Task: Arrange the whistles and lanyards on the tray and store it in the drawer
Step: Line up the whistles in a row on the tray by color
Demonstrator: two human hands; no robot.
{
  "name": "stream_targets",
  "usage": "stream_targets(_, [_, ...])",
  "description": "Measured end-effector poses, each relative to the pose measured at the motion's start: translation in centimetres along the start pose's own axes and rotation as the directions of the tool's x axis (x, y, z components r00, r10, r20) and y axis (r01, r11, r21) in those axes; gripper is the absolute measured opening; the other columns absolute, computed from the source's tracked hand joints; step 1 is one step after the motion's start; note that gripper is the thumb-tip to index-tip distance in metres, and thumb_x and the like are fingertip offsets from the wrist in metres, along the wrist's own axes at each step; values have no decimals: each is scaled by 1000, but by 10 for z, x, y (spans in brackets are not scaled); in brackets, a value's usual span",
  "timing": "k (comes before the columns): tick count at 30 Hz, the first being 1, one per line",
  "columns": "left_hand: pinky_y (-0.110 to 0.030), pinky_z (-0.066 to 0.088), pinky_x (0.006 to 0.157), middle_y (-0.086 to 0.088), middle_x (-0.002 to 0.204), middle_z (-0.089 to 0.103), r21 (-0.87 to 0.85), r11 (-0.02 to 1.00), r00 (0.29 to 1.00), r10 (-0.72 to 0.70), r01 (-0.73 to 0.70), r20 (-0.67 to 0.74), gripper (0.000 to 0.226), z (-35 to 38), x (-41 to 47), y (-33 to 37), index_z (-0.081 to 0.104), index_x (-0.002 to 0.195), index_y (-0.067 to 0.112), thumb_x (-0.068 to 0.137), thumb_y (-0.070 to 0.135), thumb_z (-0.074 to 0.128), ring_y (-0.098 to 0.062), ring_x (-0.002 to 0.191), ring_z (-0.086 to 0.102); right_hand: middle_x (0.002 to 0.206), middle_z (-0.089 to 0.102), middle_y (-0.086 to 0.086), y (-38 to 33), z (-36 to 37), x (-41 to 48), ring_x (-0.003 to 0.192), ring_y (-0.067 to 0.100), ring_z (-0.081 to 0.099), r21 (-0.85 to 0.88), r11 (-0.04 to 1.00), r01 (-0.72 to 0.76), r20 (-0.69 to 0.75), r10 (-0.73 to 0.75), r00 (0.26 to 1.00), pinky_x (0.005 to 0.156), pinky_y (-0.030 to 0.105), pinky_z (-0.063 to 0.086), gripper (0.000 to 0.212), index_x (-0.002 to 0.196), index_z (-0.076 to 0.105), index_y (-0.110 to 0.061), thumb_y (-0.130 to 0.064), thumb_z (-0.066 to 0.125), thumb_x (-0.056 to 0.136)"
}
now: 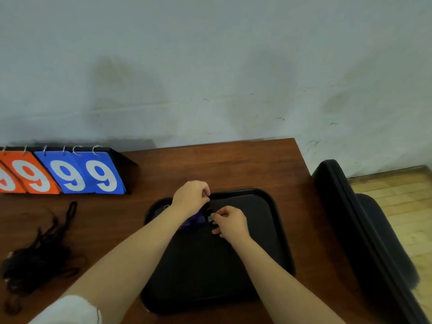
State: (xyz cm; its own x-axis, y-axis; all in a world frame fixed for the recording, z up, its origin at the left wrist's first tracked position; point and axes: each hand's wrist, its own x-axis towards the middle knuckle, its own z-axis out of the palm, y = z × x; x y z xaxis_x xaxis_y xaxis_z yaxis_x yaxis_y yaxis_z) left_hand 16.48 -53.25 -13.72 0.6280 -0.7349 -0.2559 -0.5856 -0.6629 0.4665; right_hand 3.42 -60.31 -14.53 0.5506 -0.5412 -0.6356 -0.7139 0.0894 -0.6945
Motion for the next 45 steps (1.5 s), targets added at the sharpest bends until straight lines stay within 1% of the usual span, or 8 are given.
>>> stream_targets(13, [-29,48,71,1,85,63,-277,954,990,-132,111,-56,15,-10,-7,2,63,86,16,95,22,53,-15,80,59,84,69,-5,1,2,1,62,7,68,-51,998,27,30,-25,999,64,26,56,10,90,64,-23,-32,63,93])
stream_targets(15, [-28,47,66,-5,85,62,-505,824,956,-293,256,6,22,-20,-9,8,64,91,9,97,12,43,-17,74,57,85,68,-4,-1,0,-1,61,7,66,-54,998,22,21,-21,1000,63,26,56,13,92,63,-22,-35,60,94])
stream_targets(18, [-41,52,86,-20,101,59,-792,381,838,-469,477,279,35,-35,-17,18,60,113,-9,93,-11,31,-24,78,57,85,65,-2,1,-5,-9,64,9,63,-13,1000,8,-24,-8,1000,57,22,48,13,91,59,-22,-33,55,97])
stream_targets(23, [-42,51,96,-19,113,66,-940,121,873,-424,319,242,39,-27,-59,16,63,114,-2,91,-12,32,-28,104,65,88,65,-1,0,-14,-32,70,10,62,155,984,90,-23,-87,996,60,21,49,16,91,62,-22,-29,51,100])
stream_targets(28, [-40,50,98,-7,111,71,-955,239,950,-297,175,100,29,-23,-88,30,64,111,10,97,-2,42,-17,103,69,99,70,0,-12,-15,-69,78,13,71,274,943,190,209,-251,945,70,26,60,13,107,63,-19,-25,58,97])
stream_targets(38, [-39,45,104,5,128,61,-929,366,969,-243,50,-43,55,-50,-122,59,43,140,22,90,7,60,-14,118,59,100,71,5,-8,-20,-111,87,13,72,413,870,270,52,-319,946,72,24,59,14,105,65,-13,-8,63,92])
stream_targets(41, [-33,51,95,-5,120,66,-942,318,965,-263,105,18,48,-57,-126,62,46,138,12,92,1,55,-13,107,65,100,71,7,-5,-25,-118,88,14,72,445,844,298,-5,-330,944,71,23,58,14,104,66,-11,-5,62,92])
stream_targets(45, [-26,56,82,-5,105,70,-865,466,958,-280,185,54,44,-62,-126,58,55,128,7,86,-2,64,-13,94,69,98,71,7,0,-32,-118,88,14,71,440,850,289,-83,-282,956,68,21,57,14,101,67,-12,-3,62,91])
